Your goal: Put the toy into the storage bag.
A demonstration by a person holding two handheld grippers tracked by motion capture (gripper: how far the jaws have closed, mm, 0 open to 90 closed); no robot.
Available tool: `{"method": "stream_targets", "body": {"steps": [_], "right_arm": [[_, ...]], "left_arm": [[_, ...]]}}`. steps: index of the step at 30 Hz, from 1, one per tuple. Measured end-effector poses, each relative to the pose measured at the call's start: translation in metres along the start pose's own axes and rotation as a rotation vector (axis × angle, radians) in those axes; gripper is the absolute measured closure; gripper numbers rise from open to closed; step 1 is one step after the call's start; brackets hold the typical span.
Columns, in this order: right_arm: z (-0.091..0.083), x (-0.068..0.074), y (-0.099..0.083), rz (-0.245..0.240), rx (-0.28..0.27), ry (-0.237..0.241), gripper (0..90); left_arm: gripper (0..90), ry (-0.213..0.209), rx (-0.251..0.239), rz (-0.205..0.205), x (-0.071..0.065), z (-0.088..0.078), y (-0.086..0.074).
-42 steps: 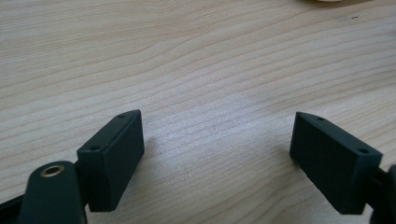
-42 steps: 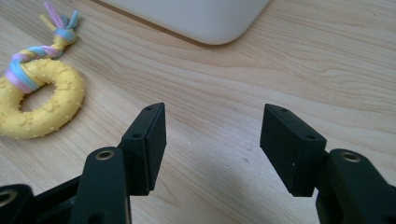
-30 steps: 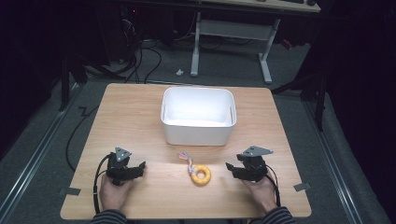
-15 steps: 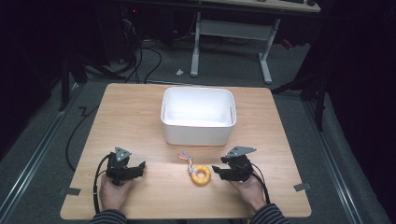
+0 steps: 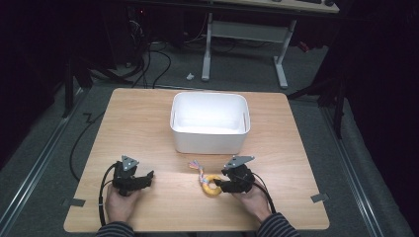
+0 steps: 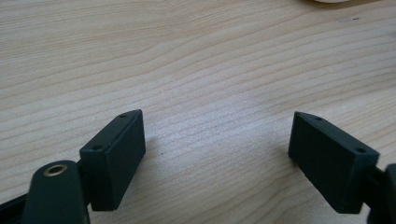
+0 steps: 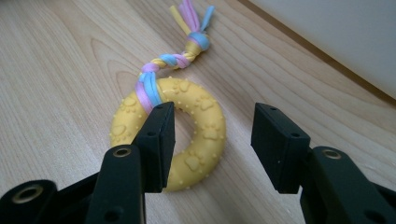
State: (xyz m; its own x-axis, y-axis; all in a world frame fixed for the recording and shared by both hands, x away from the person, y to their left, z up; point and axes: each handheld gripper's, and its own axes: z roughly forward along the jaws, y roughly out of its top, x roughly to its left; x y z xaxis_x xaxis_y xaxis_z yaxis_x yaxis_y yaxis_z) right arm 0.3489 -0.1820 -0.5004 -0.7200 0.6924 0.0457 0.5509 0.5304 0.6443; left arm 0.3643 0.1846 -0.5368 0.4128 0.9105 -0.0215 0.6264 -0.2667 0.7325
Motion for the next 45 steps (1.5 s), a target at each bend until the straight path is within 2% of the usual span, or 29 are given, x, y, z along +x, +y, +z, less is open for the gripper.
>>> {"method": "stream_targets", "body": {"steps": [7, 14, 29, 39, 45], "right_arm": [[0.009, 0.005, 0.011, -0.030, 0.054, -0.002, 51.5], [0.018, 0.006, 0.012, -0.041, 0.112, -0.013, 53.3], [0.021, 0.005, 0.011, -0.051, 0.133, -0.008, 64.9], [0.020, 0.002, 0.011, -0.040, 0.134, 0.010, 65.4], [0.013, 0.001, 0.011, -0.037, 0.120, 0.024, 65.6]], "left_arm": [[19.2, 0.000, -0.001, -0.001, 0.000, 0.000, 0.000], [18.9, -0.002, -0.003, -0.002, 0.000, 0.000, 0.000], [18.9, -0.005, -0.004, -0.004, 0.000, 0.000, 0.000], [18.9, -0.005, -0.003, -0.002, 0.000, 0.000, 0.000], [18.9, -0.004, -0.003, -0.001, 0.000, 0.000, 0.000]]}}
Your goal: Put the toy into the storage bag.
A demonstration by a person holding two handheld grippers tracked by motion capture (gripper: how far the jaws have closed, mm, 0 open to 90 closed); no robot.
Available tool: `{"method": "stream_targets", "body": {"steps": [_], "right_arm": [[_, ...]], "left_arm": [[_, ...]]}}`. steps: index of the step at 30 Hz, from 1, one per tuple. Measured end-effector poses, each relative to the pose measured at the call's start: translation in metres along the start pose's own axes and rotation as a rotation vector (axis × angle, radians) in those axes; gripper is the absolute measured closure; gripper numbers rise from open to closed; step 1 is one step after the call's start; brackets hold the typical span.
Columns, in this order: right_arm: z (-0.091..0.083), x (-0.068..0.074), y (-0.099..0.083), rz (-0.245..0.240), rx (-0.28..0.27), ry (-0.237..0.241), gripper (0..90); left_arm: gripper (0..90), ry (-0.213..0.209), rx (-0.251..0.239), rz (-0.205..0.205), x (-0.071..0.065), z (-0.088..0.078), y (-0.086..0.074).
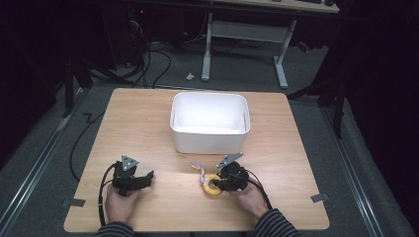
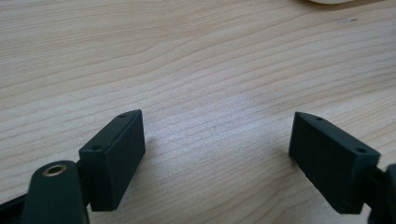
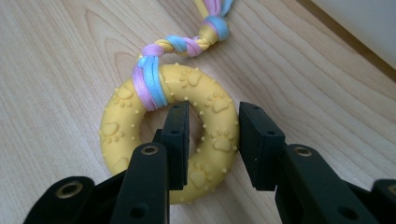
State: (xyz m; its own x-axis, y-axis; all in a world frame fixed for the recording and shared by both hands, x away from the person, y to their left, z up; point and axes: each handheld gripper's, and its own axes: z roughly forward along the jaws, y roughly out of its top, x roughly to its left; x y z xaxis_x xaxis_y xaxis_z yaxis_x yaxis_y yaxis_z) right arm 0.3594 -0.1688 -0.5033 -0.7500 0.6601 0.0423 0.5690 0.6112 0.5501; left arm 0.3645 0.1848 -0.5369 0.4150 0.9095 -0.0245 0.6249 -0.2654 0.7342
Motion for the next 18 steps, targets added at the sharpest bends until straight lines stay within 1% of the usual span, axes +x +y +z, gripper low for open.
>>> {"method": "stream_targets", "body": {"steps": [3, 6, 9, 10, 13, 14, 18], "right_arm": [[-0.005, -0.002, -0.001, 0.011, -0.015, 0.014, 65.6], [-0.012, -0.003, -0.002, 0.018, -0.044, 0.029, 65.7], [-0.014, -0.004, -0.002, 0.016, -0.048, 0.034, 65.7], [-0.018, -0.004, -0.002, 0.012, -0.047, 0.029, 65.8], [-0.021, -0.005, -0.002, 0.007, -0.052, 0.025, 66.0], [-0.026, -0.006, -0.002, 0.009, -0.062, 0.019, 68.0], [-0.032, -0.008, -0.004, 0.014, -0.069, 0.021, 68.3]], "left_arm": [[18.8, 0.000, 0.000, 0.000, 0.000, 0.000, 0.000], [18.9, 0.000, 0.002, 0.001, 0.000, 0.000, 0.000], [18.9, 0.000, 0.000, 0.000, 0.000, 0.000, 0.000], [18.9, 0.000, 0.000, 0.000, 0.000, 0.000, 0.000], [18.9, -0.001, 0.000, 0.000, 0.000, 0.000, 0.000], [19.0, -0.002, 0.000, 0.000, 0.000, 0.000, 0.000], [19.1, 0.001, 0.000, 0.001, 0.000, 0.000, 0.000]]}}
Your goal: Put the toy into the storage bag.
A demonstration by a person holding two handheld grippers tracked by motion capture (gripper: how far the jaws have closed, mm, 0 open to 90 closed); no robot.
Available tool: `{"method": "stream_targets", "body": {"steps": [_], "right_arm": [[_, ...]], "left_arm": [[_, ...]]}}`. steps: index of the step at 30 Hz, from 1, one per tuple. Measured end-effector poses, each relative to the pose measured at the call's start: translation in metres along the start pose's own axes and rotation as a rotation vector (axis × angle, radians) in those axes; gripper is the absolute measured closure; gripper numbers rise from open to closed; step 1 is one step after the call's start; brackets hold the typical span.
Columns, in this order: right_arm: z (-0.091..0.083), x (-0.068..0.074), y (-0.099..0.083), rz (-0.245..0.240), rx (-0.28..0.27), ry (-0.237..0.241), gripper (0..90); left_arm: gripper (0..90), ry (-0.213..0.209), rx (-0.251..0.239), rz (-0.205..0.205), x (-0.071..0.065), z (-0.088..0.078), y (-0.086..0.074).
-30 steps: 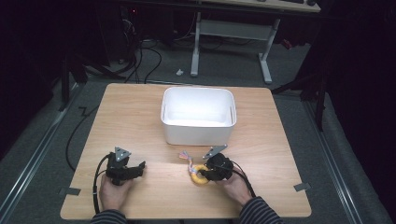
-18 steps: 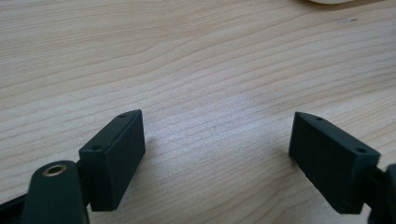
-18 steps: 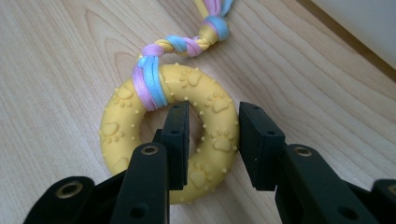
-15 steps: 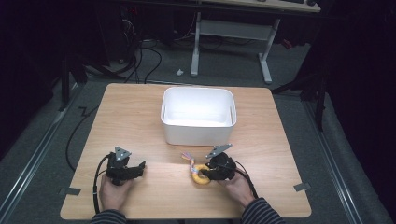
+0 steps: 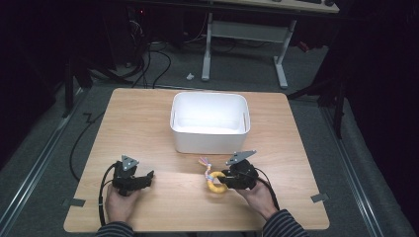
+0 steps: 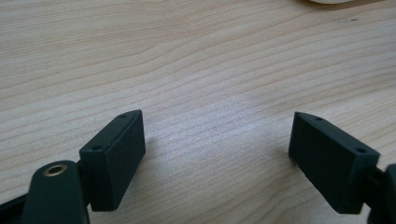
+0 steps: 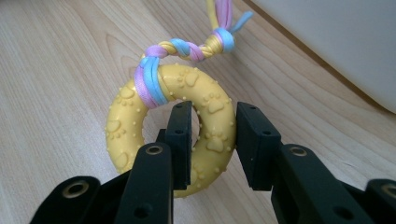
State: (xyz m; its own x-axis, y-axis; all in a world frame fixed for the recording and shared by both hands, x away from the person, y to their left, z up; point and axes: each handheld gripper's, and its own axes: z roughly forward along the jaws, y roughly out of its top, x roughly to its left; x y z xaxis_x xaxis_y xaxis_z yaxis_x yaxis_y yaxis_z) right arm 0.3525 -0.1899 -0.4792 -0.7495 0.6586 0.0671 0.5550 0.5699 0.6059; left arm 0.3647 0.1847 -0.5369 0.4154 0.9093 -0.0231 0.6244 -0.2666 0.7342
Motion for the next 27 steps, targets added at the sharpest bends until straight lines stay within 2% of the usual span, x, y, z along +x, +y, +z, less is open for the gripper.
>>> {"method": "stream_targets", "body": {"steps": [5, 11, 15, 27], "right_arm": [[-0.002, -0.002, -0.003, -0.005, 0.006, -0.008, 68.4], [-0.010, -0.004, -0.005, 0.006, -0.016, -0.009, 68.4], [-0.021, -0.005, -0.002, -0.014, -0.021, -0.028, 68.5], [-0.058, -0.008, 0.002, -0.024, -0.063, -0.061, 68.5]], "left_arm": [[19.1, -0.001, 0.002, 0.001, 0.000, 0.000, 0.000], [19.1, -0.001, 0.002, 0.000, 0.000, 0.000, 0.000], [19.1, 0.000, 0.000, -0.001, 0.000, 0.000, 0.000], [19.1, -0.001, 0.000, -0.001, 0.000, 0.000, 0.000]]}}
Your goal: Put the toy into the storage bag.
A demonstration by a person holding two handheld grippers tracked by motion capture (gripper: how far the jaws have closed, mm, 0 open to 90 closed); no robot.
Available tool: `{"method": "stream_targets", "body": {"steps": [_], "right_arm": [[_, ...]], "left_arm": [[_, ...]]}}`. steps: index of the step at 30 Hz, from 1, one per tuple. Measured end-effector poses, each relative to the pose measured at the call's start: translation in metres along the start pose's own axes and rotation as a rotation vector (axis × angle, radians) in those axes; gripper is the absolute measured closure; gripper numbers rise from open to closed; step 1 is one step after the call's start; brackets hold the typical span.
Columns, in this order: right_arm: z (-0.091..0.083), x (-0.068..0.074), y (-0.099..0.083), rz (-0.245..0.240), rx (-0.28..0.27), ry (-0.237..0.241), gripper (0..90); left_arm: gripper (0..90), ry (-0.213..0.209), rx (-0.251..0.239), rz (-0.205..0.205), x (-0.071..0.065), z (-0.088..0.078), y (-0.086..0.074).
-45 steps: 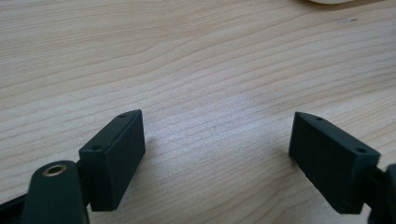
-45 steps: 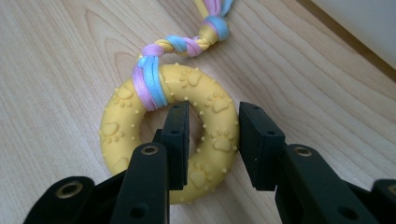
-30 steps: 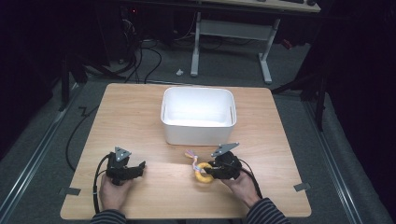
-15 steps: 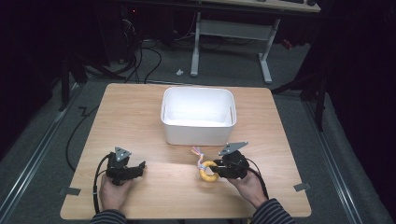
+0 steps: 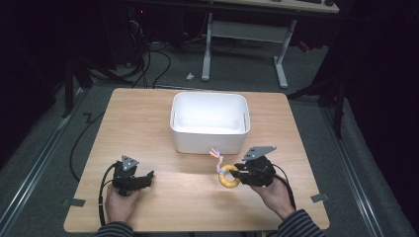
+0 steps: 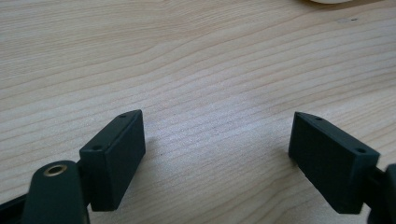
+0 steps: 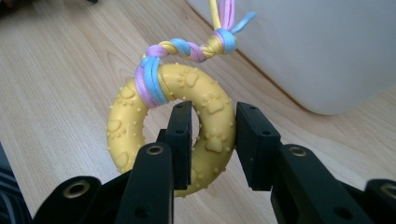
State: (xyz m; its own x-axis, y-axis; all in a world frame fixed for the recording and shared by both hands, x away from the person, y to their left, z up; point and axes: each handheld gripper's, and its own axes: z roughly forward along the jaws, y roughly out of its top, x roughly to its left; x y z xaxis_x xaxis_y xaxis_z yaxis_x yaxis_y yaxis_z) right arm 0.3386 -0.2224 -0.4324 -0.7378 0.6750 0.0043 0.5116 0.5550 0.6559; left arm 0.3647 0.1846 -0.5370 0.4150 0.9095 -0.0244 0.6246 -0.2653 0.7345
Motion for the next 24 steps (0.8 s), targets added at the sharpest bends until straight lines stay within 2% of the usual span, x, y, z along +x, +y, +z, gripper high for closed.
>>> {"method": "stream_targets", "body": {"steps": [14, 24], "right_arm": [[-0.035, -0.009, 0.002, 0.019, -0.063, -0.017, 68.6], [-0.052, -0.019, 0.007, 0.021, -0.085, -0.042, 68.5]], "left_arm": [[19.0, 0.003, -0.001, 0.002, 0.000, 0.000, 0.000], [18.9, 0.003, -0.001, 0.002, -0.001, 0.000, 0.000]]}}
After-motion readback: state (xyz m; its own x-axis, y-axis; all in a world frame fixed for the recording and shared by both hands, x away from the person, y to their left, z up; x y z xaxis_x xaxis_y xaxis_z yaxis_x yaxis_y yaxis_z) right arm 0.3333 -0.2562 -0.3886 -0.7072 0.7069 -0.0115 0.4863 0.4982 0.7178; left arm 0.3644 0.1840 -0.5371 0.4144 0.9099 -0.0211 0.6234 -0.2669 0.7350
